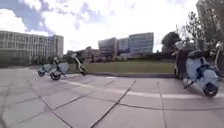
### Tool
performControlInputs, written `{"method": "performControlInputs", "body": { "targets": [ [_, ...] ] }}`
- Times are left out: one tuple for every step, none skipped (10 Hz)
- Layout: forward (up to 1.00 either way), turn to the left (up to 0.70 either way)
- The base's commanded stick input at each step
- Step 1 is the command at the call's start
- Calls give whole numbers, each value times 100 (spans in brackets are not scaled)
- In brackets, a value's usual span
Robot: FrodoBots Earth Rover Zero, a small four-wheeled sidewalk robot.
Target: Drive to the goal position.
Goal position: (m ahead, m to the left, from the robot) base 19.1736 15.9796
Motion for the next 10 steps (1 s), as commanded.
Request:
{"method": "performControlInputs", "body": {
  "targets": [
    [0,70],
    [0,70],
    [0,70],
    [0,70],
    [0,70],
    [0,70],
    [0,70],
    [0,70],
    [0,70],
    [0,70]
  ]
}}
